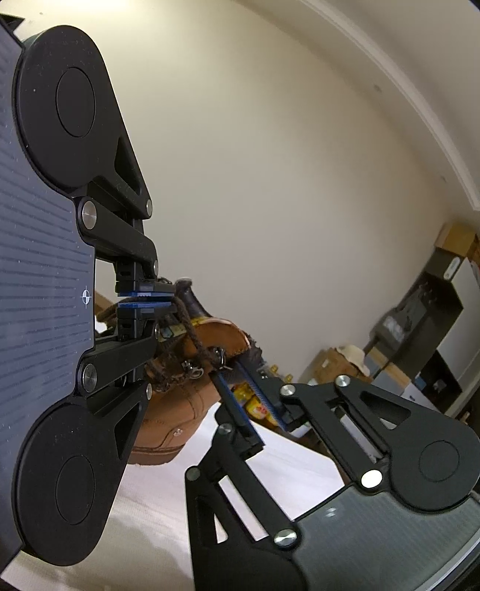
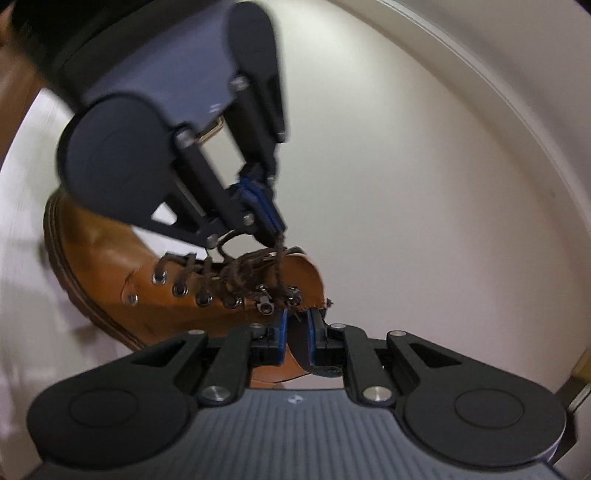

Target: Lace up shoes with both hands

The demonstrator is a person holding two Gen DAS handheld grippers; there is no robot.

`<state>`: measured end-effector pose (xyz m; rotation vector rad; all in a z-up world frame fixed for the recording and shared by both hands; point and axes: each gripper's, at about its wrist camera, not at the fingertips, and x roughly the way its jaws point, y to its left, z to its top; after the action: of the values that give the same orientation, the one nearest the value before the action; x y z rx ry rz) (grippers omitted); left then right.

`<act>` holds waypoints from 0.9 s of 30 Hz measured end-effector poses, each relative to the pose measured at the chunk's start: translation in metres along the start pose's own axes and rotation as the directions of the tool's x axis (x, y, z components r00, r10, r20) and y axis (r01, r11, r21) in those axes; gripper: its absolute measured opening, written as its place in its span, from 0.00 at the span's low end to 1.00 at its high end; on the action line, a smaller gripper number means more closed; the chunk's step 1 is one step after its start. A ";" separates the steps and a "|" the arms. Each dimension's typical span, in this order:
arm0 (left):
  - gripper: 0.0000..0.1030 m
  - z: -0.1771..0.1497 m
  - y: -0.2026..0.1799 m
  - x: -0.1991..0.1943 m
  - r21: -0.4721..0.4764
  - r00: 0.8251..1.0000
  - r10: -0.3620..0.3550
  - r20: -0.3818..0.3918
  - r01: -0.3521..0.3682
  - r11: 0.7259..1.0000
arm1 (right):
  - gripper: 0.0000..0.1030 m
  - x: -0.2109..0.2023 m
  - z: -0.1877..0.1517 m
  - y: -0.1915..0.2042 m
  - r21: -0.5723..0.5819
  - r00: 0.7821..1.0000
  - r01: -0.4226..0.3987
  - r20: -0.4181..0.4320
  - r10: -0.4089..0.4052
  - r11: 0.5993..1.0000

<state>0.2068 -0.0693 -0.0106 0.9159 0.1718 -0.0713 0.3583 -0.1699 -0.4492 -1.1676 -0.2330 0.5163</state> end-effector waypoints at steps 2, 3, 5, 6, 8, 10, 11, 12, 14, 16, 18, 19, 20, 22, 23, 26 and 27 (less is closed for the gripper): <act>0.03 0.000 0.001 0.000 -0.003 1.000 0.001 0.002 -0.001 1.000 | 0.11 0.002 0.001 0.006 -0.043 1.000 0.026 0.011 -0.026 0.999; 0.03 -0.001 0.001 -0.001 -0.005 1.000 -0.001 0.002 0.001 1.000 | 0.11 0.002 0.001 0.007 -0.052 0.999 0.032 0.015 -0.032 0.998; 0.03 -0.002 0.002 0.000 -0.009 1.000 -0.004 0.004 0.004 1.000 | 0.09 0.005 0.002 0.011 -0.084 0.999 0.042 0.021 -0.040 0.996; 0.03 -0.003 0.002 0.001 -0.011 1.000 -0.008 0.004 0.008 1.000 | 0.06 0.006 0.002 0.012 -0.091 0.999 0.043 0.020 -0.041 0.995; 0.06 -0.005 0.003 0.001 -0.020 1.000 -0.022 0.001 0.022 1.000 | 0.03 0.007 0.002 0.011 -0.062 1.000 0.028 0.005 -0.028 0.998; 0.07 -0.009 0.006 0.000 -0.033 0.998 -0.055 -0.007 0.055 0.998 | 0.03 0.007 0.002 0.008 -0.005 1.000 0.003 -0.031 -0.004 1.000; 0.07 -0.012 0.008 -0.001 -0.039 0.997 -0.075 -0.012 0.074 0.996 | 0.02 0.008 0.001 0.005 0.030 0.998 -0.013 -0.059 0.015 0.999; 0.07 -0.017 0.009 -0.003 -0.047 0.996 -0.086 -0.016 0.085 0.995 | 0.02 0.008 -0.002 0.003 0.058 0.996 -0.024 -0.083 0.029 0.998; 0.07 -0.028 0.014 -0.009 -0.070 0.996 -0.091 -0.021 0.089 0.994 | 0.02 0.009 -0.014 0.000 0.159 0.981 -0.060 -0.175 0.088 0.985; 0.07 -0.047 0.025 -0.014 -0.133 0.996 -0.088 -0.025 0.084 0.988 | 0.02 0.005 -0.025 0.000 0.262 0.963 -0.103 -0.217 0.162 0.960; 0.07 -0.064 0.036 -0.013 -0.187 0.992 -0.109 -0.058 0.096 0.978 | 0.02 -0.002 -0.029 0.002 0.338 0.950 -0.145 -0.216 0.227 0.930; 0.07 -0.075 0.042 -0.009 -0.213 0.987 -0.131 -0.089 0.109 0.971 | 0.02 -0.010 -0.028 0.003 0.398 0.939 -0.181 -0.201 0.278 0.900; 0.07 -0.082 0.046 -0.006 -0.228 0.983 -0.144 -0.112 0.115 0.967 | 0.02 -0.013 -0.027 0.002 0.448 0.929 -0.213 -0.183 0.323 0.868; 0.07 -0.100 0.054 0.007 -0.274 0.963 -0.208 -0.170 0.157 0.949 | 0.02 -0.017 -0.023 0.001 0.515 0.919 -0.244 -0.147 0.365 0.822; 0.07 -0.106 0.057 0.013 -0.298 0.952 -0.244 -0.186 0.182 0.937 | 0.02 -0.017 -0.021 -0.001 0.540 0.917 -0.250 -0.134 0.376 0.803; 0.07 -0.120 0.066 0.028 -0.367 0.920 -0.331 -0.210 0.240 0.899 | 0.02 -0.005 -0.026 -0.001 0.567 0.915 -0.248 -0.128 0.382 0.786; 0.07 -0.122 0.067 0.030 -0.369 0.917 -0.334 -0.219 0.239 0.898 | 0.02 -0.007 -0.022 0.000 0.566 0.915 -0.245 -0.132 0.380 0.787</act>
<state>0.2307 0.0683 -0.0366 0.5477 0.5679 -0.1854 0.3619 -0.1915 -0.4567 -0.6965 0.3180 0.6759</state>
